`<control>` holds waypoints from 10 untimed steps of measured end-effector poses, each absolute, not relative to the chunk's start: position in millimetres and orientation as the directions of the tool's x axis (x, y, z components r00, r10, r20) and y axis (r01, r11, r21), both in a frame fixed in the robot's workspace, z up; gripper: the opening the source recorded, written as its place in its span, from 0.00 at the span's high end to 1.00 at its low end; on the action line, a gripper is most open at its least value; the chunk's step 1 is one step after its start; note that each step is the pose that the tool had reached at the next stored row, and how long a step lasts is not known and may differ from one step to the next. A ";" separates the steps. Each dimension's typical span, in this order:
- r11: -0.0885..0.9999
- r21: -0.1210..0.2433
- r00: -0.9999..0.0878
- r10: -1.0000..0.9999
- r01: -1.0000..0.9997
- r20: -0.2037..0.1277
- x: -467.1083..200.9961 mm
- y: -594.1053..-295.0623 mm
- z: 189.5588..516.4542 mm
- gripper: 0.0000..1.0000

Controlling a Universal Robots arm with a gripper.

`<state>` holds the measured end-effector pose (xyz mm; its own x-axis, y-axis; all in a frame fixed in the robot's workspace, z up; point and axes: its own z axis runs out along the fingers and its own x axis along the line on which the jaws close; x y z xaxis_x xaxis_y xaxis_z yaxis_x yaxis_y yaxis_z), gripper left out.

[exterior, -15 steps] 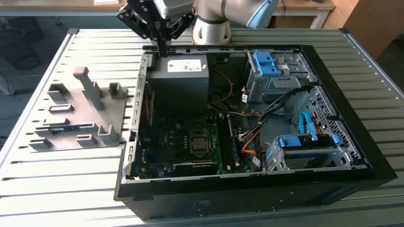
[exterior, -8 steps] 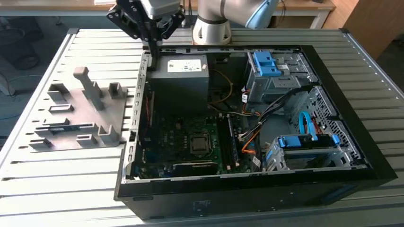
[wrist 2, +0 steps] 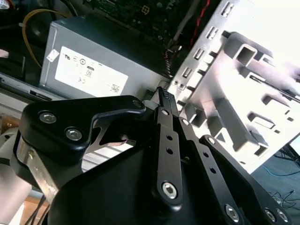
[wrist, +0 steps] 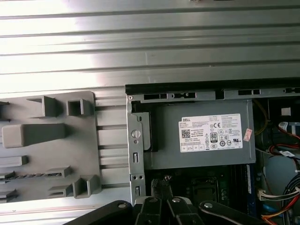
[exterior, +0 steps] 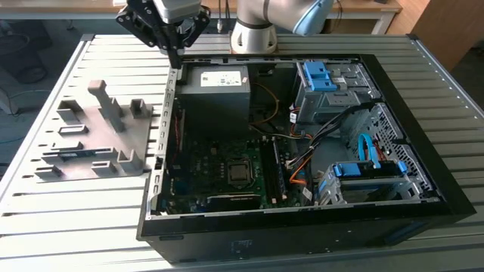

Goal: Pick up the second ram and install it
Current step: 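Reach for the second ram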

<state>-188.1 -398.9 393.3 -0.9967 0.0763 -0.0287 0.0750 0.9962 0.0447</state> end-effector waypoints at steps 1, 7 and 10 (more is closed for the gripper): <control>0.996 0.045 -0.997 0.076 0.075 -0.029 -189.9 -398.9 393.3 0.90; 0.996 0.045 -0.997 0.076 0.075 -0.029 -202.0 -398.9 393.3 0.90; 0.996 0.045 -0.997 0.076 0.075 -0.029 -209.0 -398.9 393.3 0.90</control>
